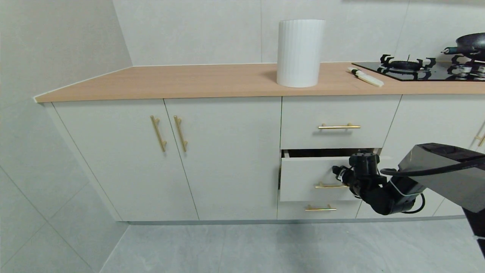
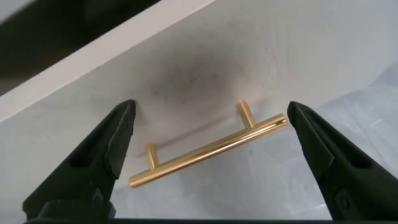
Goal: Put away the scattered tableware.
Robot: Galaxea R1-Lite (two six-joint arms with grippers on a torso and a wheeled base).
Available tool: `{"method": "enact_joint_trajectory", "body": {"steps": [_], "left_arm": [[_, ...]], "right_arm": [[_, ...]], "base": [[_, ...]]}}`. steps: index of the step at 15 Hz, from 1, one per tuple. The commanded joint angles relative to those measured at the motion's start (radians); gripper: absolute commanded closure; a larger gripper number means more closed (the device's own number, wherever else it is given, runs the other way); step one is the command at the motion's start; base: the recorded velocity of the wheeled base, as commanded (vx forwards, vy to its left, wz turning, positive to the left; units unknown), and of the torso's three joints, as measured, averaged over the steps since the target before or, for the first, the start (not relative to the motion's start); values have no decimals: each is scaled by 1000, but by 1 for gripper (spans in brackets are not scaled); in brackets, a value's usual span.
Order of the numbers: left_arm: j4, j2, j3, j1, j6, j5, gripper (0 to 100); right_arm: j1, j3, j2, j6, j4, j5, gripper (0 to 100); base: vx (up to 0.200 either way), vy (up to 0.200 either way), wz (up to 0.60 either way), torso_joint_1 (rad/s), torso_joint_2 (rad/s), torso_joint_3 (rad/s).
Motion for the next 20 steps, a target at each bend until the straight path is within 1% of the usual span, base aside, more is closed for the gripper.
{"method": "enact_joint_trajectory", "body": {"steps": [1, 11, 20], "left_arm": [[0, 0, 0, 0, 0, 0, 0], [0, 0, 0, 0, 0, 0, 0], [0, 0, 0, 0, 0, 0, 0]], "right_arm": [[-9, -65, 47, 10, -4, -20, 0], [-37, -161, 71, 56, 2, -20, 0], [-52, -243, 113, 58, -1, -21, 0]], "base": [[0, 0, 0, 0, 0, 0], [0, 0, 0, 0, 0, 0], [0, 0, 0, 0, 0, 0]]}}
